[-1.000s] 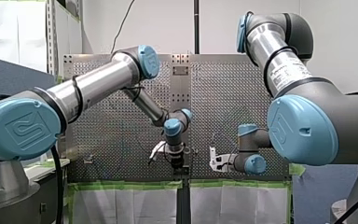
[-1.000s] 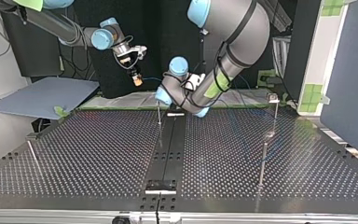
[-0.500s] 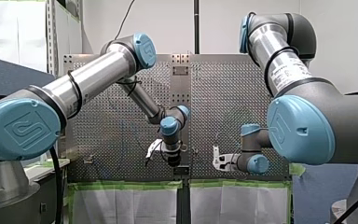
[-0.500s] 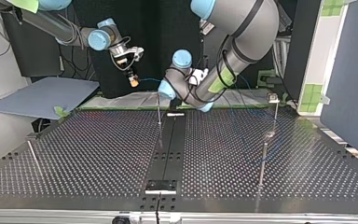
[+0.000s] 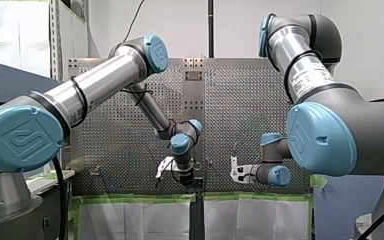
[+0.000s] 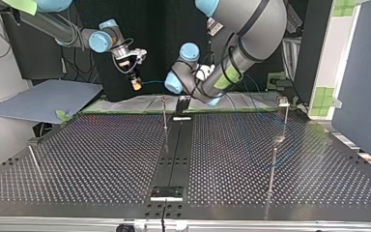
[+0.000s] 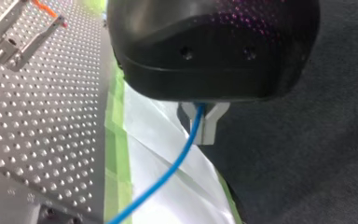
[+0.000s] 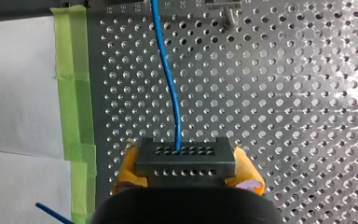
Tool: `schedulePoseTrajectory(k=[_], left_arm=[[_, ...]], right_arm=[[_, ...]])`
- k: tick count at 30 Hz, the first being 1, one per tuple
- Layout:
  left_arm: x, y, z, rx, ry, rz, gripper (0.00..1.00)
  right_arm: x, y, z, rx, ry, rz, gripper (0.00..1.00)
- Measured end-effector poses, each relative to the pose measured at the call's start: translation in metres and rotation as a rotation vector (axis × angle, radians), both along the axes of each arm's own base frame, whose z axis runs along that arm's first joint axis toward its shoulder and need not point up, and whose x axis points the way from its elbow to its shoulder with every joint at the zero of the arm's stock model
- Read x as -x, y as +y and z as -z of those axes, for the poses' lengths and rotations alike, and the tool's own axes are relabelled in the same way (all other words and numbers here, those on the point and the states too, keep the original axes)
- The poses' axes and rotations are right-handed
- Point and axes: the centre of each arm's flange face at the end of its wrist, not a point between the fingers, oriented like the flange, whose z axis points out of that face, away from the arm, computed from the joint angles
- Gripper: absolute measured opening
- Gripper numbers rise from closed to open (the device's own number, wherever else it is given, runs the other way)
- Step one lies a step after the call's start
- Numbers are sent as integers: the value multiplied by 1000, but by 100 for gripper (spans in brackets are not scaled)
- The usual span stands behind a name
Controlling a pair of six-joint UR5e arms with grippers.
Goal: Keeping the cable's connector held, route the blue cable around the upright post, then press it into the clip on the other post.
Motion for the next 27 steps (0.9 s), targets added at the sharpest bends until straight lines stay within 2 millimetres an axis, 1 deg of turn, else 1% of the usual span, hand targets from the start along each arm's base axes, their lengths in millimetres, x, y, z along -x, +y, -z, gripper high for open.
schedulePoseTrajectory(k=[3,10,12,19,27], left_arm=[[2,-7,1,31,-19,-3,0],[1,-20,1,85,-68,0,0],[-1,-22,1,101,-85,-1,0],[-6,-30,1,148,-136,1,0],[-16,-35,-1,215,-192,-22,0]], right_arm=[[2,-2,1,-1,-14,1,0],[11,-7,20,-8,-54,7,0],[13,-10,22,-6,-68,10,0],[14,-31,17,24,-62,11,0],[10,-44,11,24,-63,-13,0]])
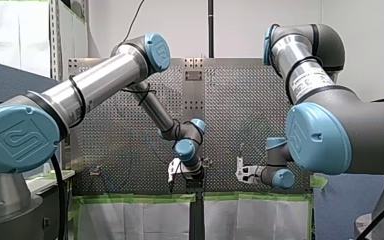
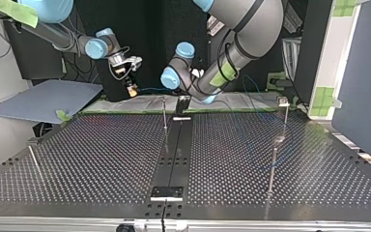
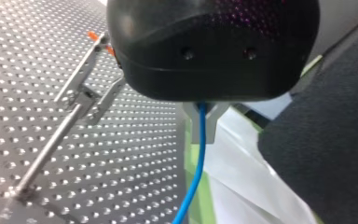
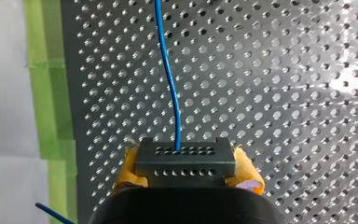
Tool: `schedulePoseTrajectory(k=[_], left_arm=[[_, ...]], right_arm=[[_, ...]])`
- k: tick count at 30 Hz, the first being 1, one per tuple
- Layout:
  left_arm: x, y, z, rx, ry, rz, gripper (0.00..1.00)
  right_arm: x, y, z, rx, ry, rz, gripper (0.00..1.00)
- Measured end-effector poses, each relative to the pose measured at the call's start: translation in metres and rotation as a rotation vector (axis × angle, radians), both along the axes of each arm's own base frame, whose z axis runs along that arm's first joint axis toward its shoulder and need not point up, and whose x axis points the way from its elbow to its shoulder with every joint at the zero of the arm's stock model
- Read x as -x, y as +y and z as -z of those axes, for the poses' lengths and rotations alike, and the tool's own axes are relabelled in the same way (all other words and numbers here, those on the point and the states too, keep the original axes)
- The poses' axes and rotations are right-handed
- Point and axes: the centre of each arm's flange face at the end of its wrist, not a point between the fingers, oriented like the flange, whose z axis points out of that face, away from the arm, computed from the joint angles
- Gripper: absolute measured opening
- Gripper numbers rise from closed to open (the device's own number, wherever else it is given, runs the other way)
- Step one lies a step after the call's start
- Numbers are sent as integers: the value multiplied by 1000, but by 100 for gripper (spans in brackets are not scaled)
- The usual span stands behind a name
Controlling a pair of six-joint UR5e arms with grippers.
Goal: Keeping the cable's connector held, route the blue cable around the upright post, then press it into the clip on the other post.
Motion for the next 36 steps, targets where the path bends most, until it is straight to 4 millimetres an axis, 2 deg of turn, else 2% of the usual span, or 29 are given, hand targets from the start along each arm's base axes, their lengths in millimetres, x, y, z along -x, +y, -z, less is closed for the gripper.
schedulePoseTrajectory(k=[22,32,36], left_arm=[[-33,-5,-8,151,-183,-95,0],[-48,-7,-12,248,-248,-113,0],[-55,-7,-14,296,-269,-115,0]], right_arm=[[0,-27,-12,42,-40,-11,0],[3,-31,-11,46,-41,-4,0],[3,-31,-4,40,-36,-5,0]])
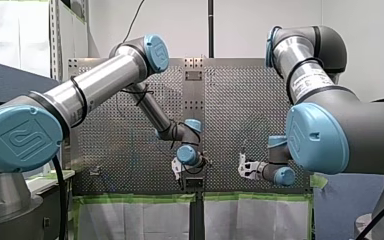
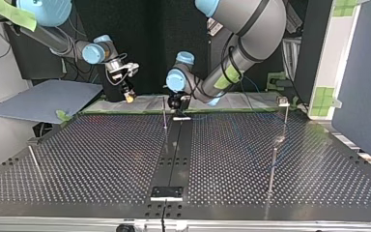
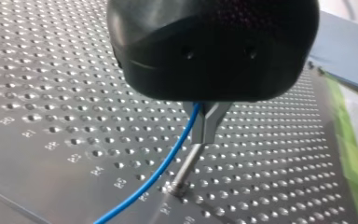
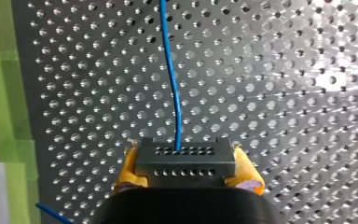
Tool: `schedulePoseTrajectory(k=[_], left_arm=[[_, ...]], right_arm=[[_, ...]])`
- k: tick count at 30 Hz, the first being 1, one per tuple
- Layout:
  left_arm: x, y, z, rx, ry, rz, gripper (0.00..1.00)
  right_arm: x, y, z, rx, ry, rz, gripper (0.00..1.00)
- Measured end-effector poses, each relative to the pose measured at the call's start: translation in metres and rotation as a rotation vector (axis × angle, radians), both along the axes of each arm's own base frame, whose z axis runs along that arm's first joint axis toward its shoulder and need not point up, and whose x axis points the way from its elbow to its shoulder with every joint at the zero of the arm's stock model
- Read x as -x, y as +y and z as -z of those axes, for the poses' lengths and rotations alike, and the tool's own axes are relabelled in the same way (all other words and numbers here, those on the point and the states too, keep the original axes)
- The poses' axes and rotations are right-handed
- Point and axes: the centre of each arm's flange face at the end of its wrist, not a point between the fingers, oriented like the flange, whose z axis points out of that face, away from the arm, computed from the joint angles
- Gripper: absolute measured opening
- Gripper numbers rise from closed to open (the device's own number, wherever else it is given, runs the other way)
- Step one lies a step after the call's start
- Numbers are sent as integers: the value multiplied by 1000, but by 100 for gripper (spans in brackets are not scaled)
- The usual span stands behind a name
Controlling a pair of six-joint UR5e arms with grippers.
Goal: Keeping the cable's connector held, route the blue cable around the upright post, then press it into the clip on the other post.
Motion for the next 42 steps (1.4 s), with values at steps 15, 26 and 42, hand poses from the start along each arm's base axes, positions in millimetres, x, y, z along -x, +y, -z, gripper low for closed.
schedulePoseTrajectory(k=[15,26,42], left_arm=[[-18,5,24,101,-57,6,0],[-26,17,39,121,-44,-7,0],[-28,17,41,138,-44,6,0]], right_arm=[[0,-7,9,-1,15,1,0],[-2,-15,5,12,7,3,0],[1,-19,21,-4,10,9,0]])
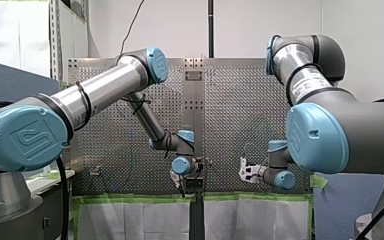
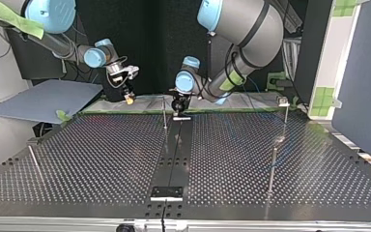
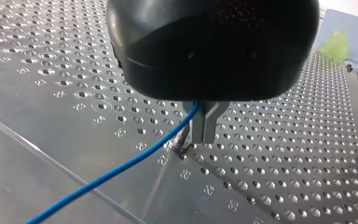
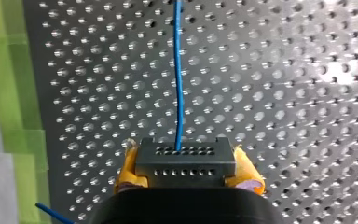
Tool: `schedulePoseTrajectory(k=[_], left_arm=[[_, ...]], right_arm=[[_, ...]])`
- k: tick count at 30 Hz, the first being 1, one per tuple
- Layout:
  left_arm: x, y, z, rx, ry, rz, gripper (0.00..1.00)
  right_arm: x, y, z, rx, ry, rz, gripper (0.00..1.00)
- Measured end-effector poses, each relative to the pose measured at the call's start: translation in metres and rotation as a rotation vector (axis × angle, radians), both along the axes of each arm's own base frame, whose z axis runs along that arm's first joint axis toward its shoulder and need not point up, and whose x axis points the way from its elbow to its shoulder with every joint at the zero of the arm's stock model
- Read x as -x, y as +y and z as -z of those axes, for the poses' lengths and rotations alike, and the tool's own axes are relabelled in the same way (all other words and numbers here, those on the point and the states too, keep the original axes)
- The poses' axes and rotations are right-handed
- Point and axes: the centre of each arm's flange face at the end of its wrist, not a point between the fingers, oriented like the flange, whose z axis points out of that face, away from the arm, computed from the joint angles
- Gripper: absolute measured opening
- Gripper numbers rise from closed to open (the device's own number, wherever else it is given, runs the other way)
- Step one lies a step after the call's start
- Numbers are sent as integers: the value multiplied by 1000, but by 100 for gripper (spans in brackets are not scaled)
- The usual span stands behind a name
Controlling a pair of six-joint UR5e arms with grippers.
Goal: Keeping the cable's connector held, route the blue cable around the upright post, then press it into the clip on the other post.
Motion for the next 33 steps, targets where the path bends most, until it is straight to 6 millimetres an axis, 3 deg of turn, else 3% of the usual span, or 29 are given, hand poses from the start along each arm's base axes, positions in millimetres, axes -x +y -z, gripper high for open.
schedulePoseTrajectory(k=[24,26,27,29,30,32,33], left_arm=[[-10,10,-1,13,6,8,0],[-11,12,0,-2,4,6,11],[-11,13,0,-11,3,5,11],[-12,14,0,-31,-2,0,38],[-12,15,0,-38,-4,-1,38],[-12,16,-1,-51,-8,-4,71],[-12,16,-1,-57,-8,-5,71]], right_arm=[[-4,-41,-18,16,-5,16,0],[-4,-44,-19,19,-7,17,0],[-4,-45,-20,20,-9,18,0],[-5,-48,-22,23,-12,18,0],[-5,-50,-23,24,-13,18,0],[-5,-53,-25,27,-14,18,0],[-5,-54,-26,29,-15,18,0]])
